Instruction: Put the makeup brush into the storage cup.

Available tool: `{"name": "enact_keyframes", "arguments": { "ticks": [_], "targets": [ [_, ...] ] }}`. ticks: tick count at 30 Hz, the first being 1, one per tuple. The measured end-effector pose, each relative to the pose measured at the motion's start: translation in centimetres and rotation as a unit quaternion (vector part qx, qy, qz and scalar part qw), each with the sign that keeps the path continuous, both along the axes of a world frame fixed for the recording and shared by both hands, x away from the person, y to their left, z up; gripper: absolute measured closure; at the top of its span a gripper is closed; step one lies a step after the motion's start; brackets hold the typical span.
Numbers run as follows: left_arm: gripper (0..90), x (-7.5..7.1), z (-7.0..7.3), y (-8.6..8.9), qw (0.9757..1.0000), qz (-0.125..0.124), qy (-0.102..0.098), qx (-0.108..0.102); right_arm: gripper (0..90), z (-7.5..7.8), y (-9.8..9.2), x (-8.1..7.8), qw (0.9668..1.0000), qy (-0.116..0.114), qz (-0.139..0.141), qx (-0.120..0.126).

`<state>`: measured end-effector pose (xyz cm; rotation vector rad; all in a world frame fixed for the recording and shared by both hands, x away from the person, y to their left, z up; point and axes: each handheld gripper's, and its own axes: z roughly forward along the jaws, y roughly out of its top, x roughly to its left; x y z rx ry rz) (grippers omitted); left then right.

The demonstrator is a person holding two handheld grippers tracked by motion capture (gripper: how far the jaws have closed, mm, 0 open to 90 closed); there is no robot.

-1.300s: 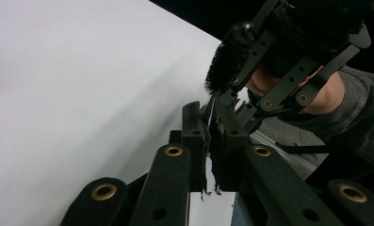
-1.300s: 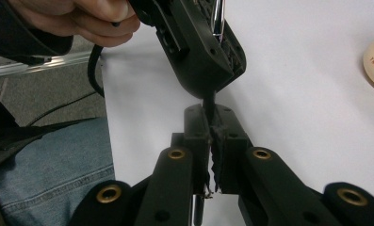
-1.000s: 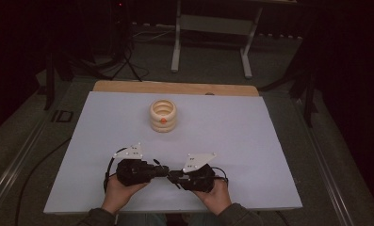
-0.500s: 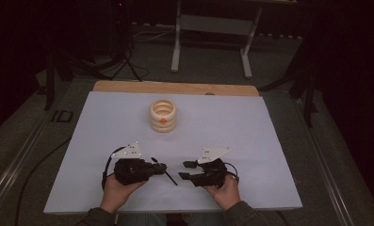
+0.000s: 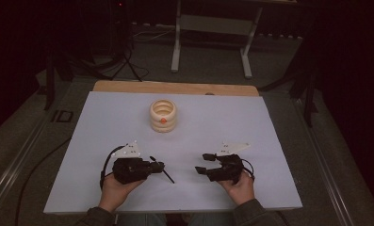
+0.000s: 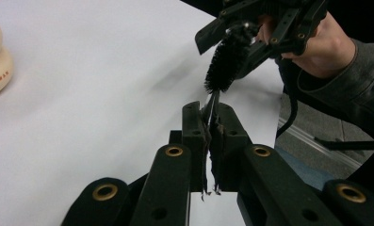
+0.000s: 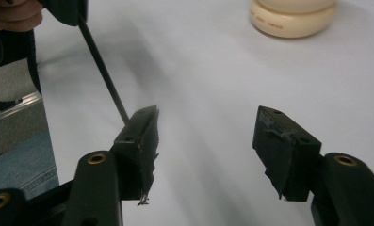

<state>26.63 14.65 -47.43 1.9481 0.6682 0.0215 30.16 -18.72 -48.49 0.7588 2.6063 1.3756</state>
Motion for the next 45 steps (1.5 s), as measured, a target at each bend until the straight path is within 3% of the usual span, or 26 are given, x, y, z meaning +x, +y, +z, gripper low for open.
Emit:
{"name": "enact_keyframes", "arguments": {
  "ticks": [21, 23, 34, 45],
  "targets": [
    [85.8, 0.3, 0.0, 0.3, 0.9998, 0.014, -0.003, 0.016, 32.5, -0.2, -2.9, -0.4, 0.9993, 0.001, -0.037, -0.01],
    [85.8, 0.4, 0.1, 0.3, 0.9996, 0.015, -0.005, 0.025, 31.5, -0.1, -3.3, -0.5, 0.9991, 0.001, -0.042, -0.011],
    [85.8, 1.3, 0.5, 1.0, 0.9993, 0.03, -0.002, 0.022, 29.8, -0.2, -5.1, -0.7, 0.9981, 0.001, -0.06, -0.012],
    [85.8, 2.6, 0.9, 0.4, 0.9987, 0.03, 0.001, 0.042, 29.9, -0.1, -5.7, -0.4, 0.9979, 0.002, -0.063, -0.01]
  ]
}}
